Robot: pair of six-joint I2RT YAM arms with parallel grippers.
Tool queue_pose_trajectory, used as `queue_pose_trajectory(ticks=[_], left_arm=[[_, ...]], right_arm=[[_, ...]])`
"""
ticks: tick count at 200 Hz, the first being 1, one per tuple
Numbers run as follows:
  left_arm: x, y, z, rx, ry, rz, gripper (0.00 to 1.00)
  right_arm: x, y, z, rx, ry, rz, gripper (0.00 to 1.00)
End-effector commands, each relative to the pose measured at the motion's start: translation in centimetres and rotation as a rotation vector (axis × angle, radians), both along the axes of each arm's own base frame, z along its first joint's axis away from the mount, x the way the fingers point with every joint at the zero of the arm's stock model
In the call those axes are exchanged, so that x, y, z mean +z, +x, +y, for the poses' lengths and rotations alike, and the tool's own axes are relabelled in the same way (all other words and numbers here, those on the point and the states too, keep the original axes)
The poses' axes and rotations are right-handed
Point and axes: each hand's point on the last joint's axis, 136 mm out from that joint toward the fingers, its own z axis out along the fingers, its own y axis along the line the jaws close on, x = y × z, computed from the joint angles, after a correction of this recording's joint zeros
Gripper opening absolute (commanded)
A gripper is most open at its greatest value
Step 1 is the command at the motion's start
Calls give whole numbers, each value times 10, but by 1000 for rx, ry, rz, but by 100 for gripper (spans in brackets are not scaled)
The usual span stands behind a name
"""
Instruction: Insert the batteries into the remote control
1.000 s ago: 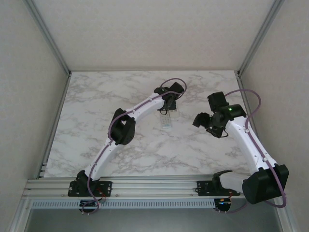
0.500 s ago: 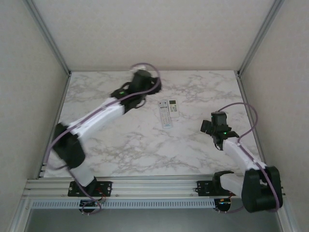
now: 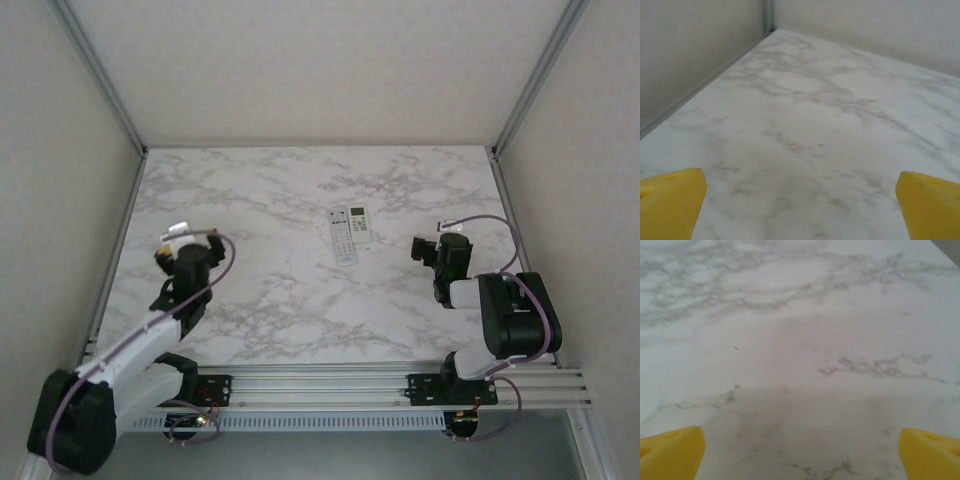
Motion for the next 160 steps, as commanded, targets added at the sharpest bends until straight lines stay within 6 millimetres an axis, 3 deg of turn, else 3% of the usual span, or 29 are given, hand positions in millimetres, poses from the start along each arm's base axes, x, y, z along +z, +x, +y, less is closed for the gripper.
queue_pose_trajectory(ticks=[1, 16, 33, 53, 59, 62, 68, 78, 88, 94, 160], left_arm=[[7, -2, 20, -14, -10, -163, 98], [-11, -1, 34, -9, -46, -177, 99], [0, 18, 28, -98, -5, -222, 100], [-2, 60, 17, -200, 13, -213, 100], [-20, 74, 13, -227, 9, -150, 99], [-17, 79, 14, -225, 19, -175, 99], [-25, 74, 13, -239, -5, -140, 99], [-17, 61, 12, -241, 11, -240, 99], [-28, 66, 12, -247, -7, -166, 100], [-20, 63, 13, -241, 7, -220, 99], [-25, 63, 13, -222, 10, -189, 100]], right_arm=[[24, 13, 5, 30, -2, -105, 99], [24, 13, 6, 33, -2, -104, 99], [24, 13, 6, 33, -2, -102, 99], [24, 13, 6, 35, -1, -101, 99], [23, 13, 6, 36, 0, -100, 99], [24, 13, 6, 35, -2, -100, 99], [23, 13, 6, 35, -2, -100, 99], [23, 13, 7, 38, 0, -100, 99], [24, 13, 7, 39, 0, -100, 99], [24, 13, 7, 40, 1, -99, 99], [23, 14, 10, 67, 11, -94, 99]])
